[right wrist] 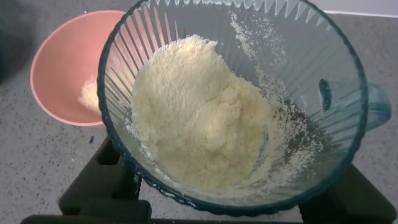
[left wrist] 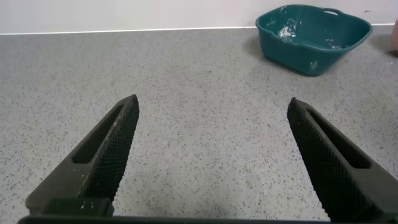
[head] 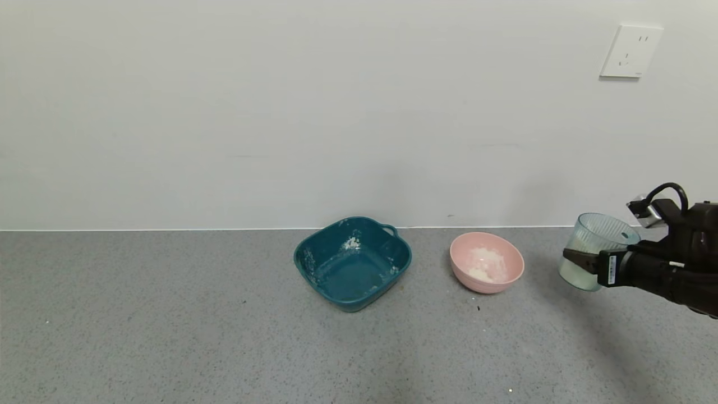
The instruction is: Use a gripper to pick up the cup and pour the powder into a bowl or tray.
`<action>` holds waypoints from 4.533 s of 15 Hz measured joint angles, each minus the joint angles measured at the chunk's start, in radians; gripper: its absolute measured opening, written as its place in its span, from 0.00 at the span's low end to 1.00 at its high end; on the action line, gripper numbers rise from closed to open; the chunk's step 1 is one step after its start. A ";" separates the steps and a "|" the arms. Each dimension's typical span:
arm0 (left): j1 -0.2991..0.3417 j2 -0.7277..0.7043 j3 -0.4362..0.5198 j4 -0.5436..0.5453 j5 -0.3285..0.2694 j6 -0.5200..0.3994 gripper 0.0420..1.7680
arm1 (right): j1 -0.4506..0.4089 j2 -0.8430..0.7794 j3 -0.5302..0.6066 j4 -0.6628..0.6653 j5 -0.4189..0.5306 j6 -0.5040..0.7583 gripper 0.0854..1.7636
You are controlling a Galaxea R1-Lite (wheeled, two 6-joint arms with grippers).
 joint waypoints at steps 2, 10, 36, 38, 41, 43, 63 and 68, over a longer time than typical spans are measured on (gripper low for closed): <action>0.000 0.000 0.000 0.000 0.000 0.000 0.97 | 0.006 0.045 0.039 -0.065 0.000 -0.009 0.75; 0.000 0.000 0.000 0.000 0.000 0.000 0.97 | 0.019 0.186 0.146 -0.217 -0.001 -0.089 0.75; 0.000 0.000 0.000 0.000 0.000 0.000 0.97 | 0.037 0.113 0.266 -0.227 -0.002 -0.099 0.94; 0.000 0.000 0.000 0.000 0.000 0.000 0.97 | 0.037 0.079 0.297 -0.226 -0.002 -0.098 0.95; 0.000 0.000 0.000 0.000 0.000 0.000 0.97 | 0.037 0.015 0.342 -0.224 -0.004 -0.098 0.95; 0.000 0.000 0.000 0.000 0.000 0.000 0.97 | 0.036 -0.031 0.377 -0.223 -0.012 -0.096 0.96; 0.000 0.000 0.000 -0.001 0.000 0.000 0.97 | 0.026 -1.069 0.453 0.650 -0.113 -0.089 0.96; 0.000 0.000 0.000 0.000 0.000 0.000 0.97 | -0.003 -1.312 0.384 0.732 -0.135 -0.087 0.96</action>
